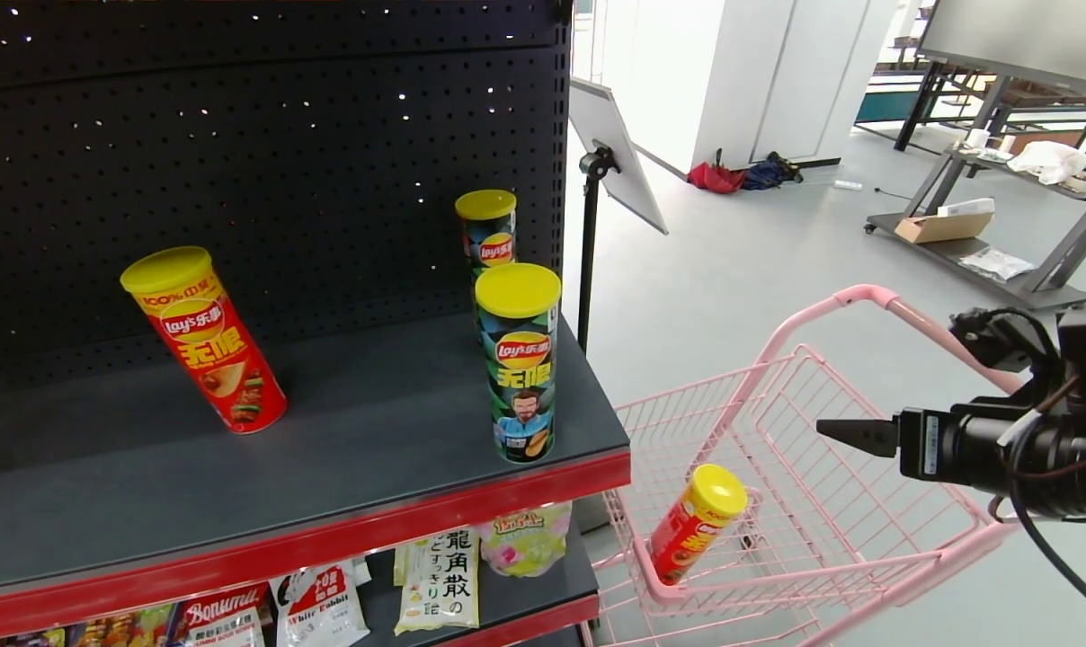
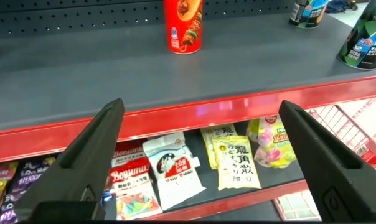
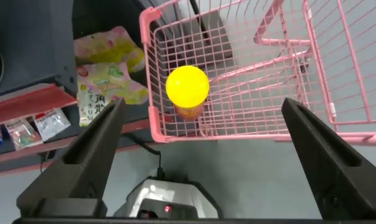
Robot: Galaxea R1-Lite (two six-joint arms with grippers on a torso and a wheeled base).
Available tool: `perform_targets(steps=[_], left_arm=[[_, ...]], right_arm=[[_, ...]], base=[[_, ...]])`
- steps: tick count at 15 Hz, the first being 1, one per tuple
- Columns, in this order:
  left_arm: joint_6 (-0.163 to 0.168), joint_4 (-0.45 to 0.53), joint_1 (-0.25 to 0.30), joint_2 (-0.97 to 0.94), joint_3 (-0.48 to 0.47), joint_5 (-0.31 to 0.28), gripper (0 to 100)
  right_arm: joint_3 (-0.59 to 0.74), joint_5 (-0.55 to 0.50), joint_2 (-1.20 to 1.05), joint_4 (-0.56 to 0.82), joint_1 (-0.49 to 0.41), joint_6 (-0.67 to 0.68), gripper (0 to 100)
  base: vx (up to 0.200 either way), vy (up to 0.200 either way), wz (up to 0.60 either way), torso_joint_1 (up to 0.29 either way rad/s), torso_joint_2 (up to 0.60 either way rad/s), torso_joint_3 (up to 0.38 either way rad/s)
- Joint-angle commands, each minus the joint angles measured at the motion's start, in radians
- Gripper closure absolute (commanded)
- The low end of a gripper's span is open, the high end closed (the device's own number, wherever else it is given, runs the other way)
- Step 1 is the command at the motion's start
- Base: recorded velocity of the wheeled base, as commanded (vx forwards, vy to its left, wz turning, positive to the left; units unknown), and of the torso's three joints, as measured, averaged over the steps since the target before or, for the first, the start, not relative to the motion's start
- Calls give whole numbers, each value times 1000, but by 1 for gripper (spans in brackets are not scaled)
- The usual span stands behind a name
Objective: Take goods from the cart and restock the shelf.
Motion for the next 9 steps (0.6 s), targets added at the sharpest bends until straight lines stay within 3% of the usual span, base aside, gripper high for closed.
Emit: perform_targets(steps=[1,3,9], left_arm=[[0,0,0,0,0,1,0],[0,0,0,0,0,1,0],[0,0,0,0,0,1,0]], right_arm=[[3,0,12,1,1,-1,0],[34,0,6,-4,12,-2,0],[86,1,-13,-7,55,-4,0]], base=[[0,0,0,0,0,0],[0,0,0,-50,99,67],[0,0,0,-142,343,194]])
